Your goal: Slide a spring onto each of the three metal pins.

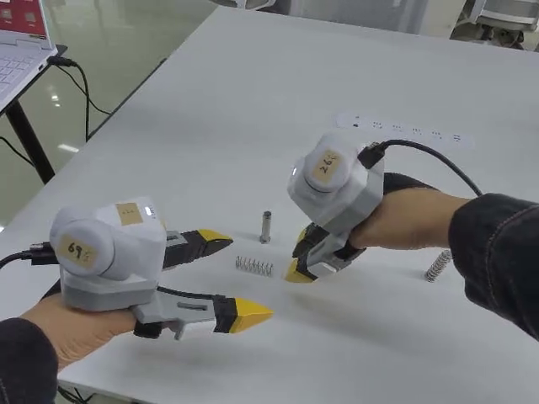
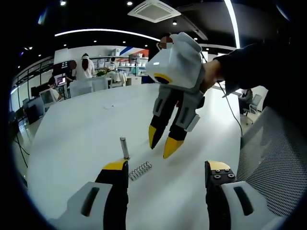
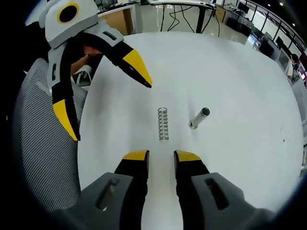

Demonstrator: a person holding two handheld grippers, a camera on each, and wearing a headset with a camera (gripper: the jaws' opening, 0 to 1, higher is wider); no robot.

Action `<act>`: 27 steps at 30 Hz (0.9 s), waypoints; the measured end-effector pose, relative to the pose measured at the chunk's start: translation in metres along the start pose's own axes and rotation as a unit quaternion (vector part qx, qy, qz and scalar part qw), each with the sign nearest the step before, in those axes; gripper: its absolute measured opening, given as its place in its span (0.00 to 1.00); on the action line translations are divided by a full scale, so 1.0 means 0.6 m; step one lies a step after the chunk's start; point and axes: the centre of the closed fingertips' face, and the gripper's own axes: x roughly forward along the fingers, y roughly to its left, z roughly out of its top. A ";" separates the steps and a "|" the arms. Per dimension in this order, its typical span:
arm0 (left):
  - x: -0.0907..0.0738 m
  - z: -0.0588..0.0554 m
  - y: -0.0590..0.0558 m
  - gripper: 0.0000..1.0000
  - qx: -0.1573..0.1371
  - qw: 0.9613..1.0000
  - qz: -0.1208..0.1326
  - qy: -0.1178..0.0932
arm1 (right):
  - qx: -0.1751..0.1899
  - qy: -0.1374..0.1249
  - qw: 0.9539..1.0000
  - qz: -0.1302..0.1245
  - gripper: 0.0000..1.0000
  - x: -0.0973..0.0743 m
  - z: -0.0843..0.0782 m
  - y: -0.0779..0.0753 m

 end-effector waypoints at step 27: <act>-0.014 -0.010 0.012 0.62 -0.005 1.000 0.007 0.010 | -0.005 0.011 1.000 0.009 0.17 0.062 0.010 -0.002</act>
